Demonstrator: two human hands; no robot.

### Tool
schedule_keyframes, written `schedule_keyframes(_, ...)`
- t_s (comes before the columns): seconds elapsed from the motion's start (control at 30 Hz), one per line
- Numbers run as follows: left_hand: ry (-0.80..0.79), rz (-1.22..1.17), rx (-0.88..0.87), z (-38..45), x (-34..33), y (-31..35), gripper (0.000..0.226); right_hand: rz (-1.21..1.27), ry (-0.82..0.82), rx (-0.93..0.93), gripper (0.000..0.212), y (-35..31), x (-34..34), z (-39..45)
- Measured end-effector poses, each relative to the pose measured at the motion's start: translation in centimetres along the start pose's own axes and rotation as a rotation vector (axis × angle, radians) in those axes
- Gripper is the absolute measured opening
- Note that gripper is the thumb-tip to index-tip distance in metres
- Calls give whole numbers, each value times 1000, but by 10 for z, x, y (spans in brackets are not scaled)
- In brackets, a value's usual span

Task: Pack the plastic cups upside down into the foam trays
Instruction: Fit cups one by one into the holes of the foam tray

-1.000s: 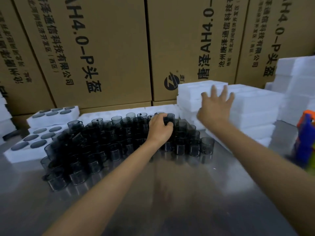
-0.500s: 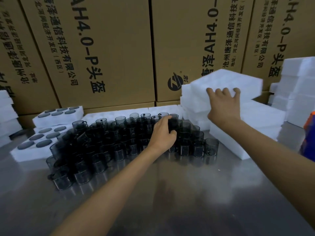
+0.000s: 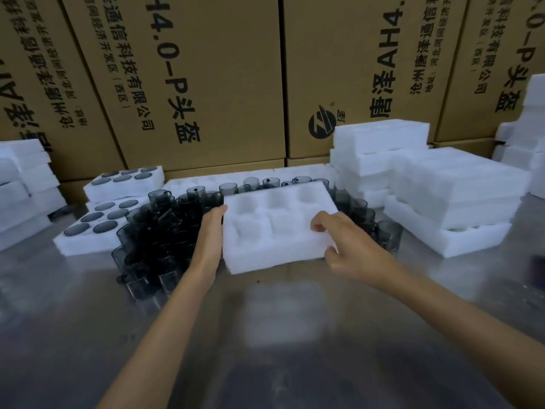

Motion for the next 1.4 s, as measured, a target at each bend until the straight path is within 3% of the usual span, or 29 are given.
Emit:
schedule_keyframes(0.13,-40,112,-98,-11,13,-10,39,-42,-55,22,33,6,-20,-25)
schedule_keyframes(0.27,-147,290,2,-17,8,-34,10,43,-12,-25,24,9,-19,-40)
schedule_keyframes(0.37,-239,341,17,-19,-1,-44,13,188,97,-92,18,12,-7,-36)
schedule_keyframes(0.47,-275,431,-1,-14,-8,-52,20,165,179,-125,16,19,-7,-23)
schedule_keyframes(0.63,-138,460,-69,-2,-6,-44,22,63,27,-274,25,41,-41,-1)
schedule_keyframes(0.83,-13,465,-143,13,4,-39,20,0,97,-338,22,46,-54,19)
schedule_keyframes(1.13,97,458,-226,19,21,-37,15,-20,145,-265,17,43,-60,41)
schedule_keyframes(1.23,134,478,-239,21,30,-37,12,-148,139,-217,17,31,-62,55)
schedule_keyframes(1.4,120,490,-259,21,31,-37,10,-207,136,-185,36,2,-65,101)
Point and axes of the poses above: each hand's wrist, its own z-axis towards the middle knuckle, its own x-axis out of the back of the hand, y = z × x, the point moved 9 cm from there along z, towards the middle knuckle, and after that the axes turned 3 degrees about -z, right-handed, at the moved point
